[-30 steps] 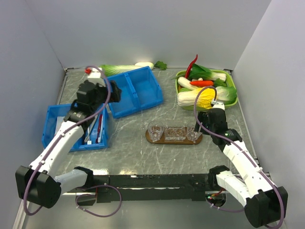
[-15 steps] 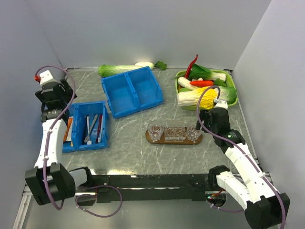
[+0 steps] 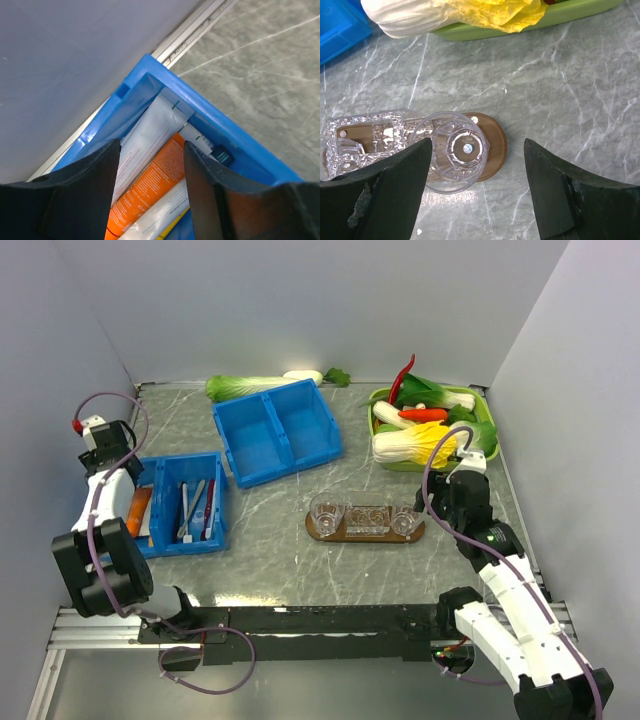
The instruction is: Prepare toiletry sets of a toothbrush and toothpaste on the tray
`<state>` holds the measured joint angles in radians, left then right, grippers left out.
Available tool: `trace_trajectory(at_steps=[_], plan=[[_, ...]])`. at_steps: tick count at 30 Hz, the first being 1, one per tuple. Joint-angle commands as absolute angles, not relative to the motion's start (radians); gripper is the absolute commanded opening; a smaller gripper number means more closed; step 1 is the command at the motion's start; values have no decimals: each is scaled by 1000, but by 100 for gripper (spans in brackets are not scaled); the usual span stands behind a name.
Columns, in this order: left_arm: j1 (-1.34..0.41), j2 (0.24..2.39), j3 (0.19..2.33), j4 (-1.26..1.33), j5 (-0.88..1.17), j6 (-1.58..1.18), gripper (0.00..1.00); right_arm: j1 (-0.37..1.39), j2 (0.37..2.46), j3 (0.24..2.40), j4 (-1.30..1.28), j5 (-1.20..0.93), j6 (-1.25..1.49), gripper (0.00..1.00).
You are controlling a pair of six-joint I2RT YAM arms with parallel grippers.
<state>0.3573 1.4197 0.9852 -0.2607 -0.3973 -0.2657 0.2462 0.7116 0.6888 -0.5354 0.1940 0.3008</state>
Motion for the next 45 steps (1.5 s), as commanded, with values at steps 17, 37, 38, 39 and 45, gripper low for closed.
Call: trace_trajectory(at_steps=[17,37,38,39,45], plan=[[359,1462,891,-324,-334,-245,62,250,631,719,-488,156,290,83],[357,1641,979,-382,-288,-225,42,250,635,713,-486,163,287,83],[357,1644,983,-385,-293,-232,38,250,635,712,-486,163,287,83],[357,1640,983,-385,-302,-235,35,250,635,710,-488,164,288,83],[344,1544,962,-387,-319,-253,24,250,629,712,-489,169,287,83]])
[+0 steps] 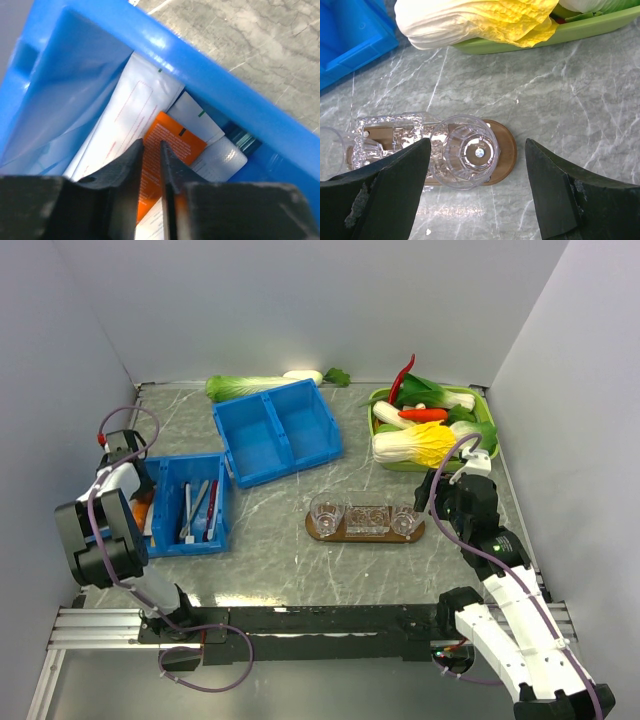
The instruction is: Prepare toiletry sets of a toothbrush and toothpaste on the tray
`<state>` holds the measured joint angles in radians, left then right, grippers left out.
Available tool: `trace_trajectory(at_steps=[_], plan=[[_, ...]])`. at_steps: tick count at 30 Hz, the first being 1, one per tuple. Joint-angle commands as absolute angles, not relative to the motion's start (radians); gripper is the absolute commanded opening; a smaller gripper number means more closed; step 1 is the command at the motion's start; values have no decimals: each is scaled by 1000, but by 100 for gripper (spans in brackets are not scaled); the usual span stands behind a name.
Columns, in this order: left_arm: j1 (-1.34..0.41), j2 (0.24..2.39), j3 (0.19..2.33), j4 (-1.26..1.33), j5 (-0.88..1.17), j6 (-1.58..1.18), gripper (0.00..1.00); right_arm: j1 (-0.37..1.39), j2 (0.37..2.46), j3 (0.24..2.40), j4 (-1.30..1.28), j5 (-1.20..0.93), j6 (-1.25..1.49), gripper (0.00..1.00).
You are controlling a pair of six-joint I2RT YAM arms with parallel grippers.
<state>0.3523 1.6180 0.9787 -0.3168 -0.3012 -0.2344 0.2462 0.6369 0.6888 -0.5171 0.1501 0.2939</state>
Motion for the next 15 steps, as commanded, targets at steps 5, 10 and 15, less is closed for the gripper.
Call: trace_trajectory(at_steps=[5,10,15], plan=[[339,1431,919,-374,-253,-290,32,250,630,722,-494,164,284,83],[339,1387,965,-468,-273,-348,59,250,629,716,-489,163,284,83],[356,1511,1015,-589,-279,-423,70,252,632,719,-486,152,282,83]])
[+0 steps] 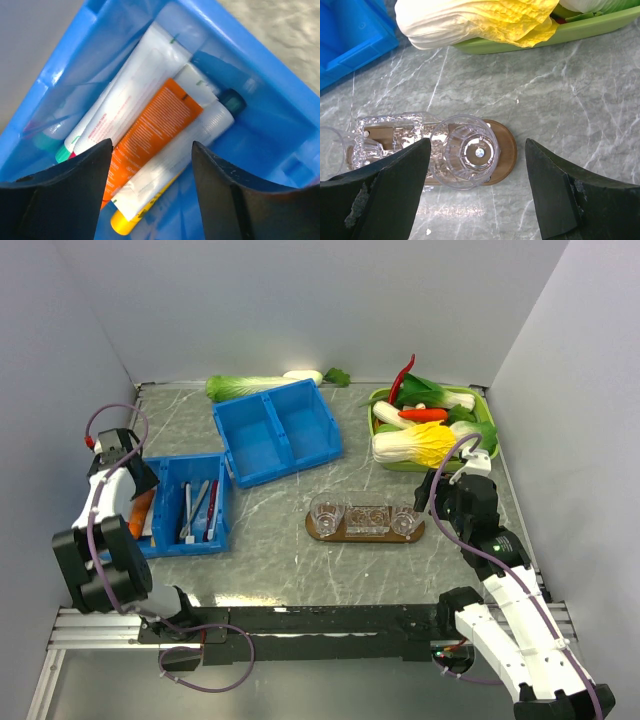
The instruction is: Prepare toiletry sets of a toothbrush and toothpaste on the tray
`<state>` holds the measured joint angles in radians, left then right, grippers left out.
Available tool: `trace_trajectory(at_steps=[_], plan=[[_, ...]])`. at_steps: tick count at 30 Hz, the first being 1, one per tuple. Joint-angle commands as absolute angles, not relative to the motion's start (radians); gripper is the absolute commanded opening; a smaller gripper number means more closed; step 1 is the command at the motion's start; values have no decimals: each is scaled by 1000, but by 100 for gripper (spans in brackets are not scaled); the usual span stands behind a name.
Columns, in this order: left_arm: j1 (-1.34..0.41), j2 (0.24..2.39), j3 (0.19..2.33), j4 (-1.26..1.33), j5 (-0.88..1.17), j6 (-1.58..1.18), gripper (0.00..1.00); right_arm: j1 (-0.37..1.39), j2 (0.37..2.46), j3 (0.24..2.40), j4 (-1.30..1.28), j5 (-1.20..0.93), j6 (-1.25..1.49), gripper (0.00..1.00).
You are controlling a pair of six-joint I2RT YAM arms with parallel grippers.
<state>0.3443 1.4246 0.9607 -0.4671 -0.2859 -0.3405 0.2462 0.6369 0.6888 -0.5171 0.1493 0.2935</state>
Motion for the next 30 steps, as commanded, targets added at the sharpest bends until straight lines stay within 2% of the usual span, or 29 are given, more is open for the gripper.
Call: trace_trajectory(at_steps=[1,4,11,14,18,20,22,23,24,30], plan=[[360,1538,1032,-613,-279,-442,68,250,632,719,-486,150,282,83],[362,1612,1037,-646,-305,-465,64,250,629,719,-479,143,281,83],[364,1626,1026,-637,-336,-465,63,250,617,716,-476,143,282,83],[364,1655,1032,-632,-325,-453,58,250,614,715,-474,143,282,83],[364,1690,1045,-630,-288,-433,35,250,617,713,-476,146,284,83],[362,1689,1046,-624,-268,-423,29,252,615,712,-477,147,282,83],[364,1689,1043,-621,-264,-419,18,250,617,715,-482,153,282,83],[362,1687,1043,-621,-261,-419,6,250,617,716,-485,155,284,83],[364,1686,1043,-621,-261,-419,1,250,614,715,-483,156,282,83],[362,1597,1022,-604,-320,-428,1,250,612,715,-485,160,282,83]])
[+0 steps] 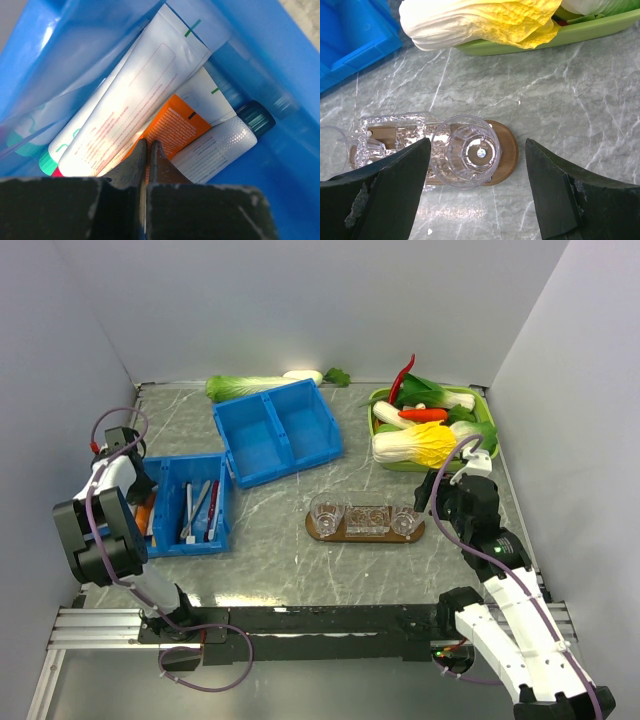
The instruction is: Prepare toiletry sets of a toothbrush and toothpaste on the tray
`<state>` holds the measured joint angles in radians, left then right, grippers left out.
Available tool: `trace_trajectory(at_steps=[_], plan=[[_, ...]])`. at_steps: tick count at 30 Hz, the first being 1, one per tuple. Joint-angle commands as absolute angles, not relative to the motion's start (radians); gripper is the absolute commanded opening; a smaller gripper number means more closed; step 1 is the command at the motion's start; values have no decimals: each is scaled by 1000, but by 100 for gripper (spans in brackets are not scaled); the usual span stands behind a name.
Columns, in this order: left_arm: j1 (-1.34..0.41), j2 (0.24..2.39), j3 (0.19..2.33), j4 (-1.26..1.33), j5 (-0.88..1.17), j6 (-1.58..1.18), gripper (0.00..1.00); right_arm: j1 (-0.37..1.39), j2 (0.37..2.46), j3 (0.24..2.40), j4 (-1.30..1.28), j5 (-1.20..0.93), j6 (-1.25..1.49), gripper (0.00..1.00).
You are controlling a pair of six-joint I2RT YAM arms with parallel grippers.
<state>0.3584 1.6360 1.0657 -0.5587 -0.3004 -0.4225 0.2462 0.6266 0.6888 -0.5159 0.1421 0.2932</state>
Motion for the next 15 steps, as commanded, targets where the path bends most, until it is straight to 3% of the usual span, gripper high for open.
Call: trace_trajectory(at_steps=[1,8,15], plan=[[362,1573,1011,-592,-337,-436,1,250,612,713,-486,160,282,83],[362,1272,963,-536,-471,-463,1,252,606,712,-485,161,282,83],[362,1174,934,-502,-451,-462,1,252,607,713,-492,167,281,83]])
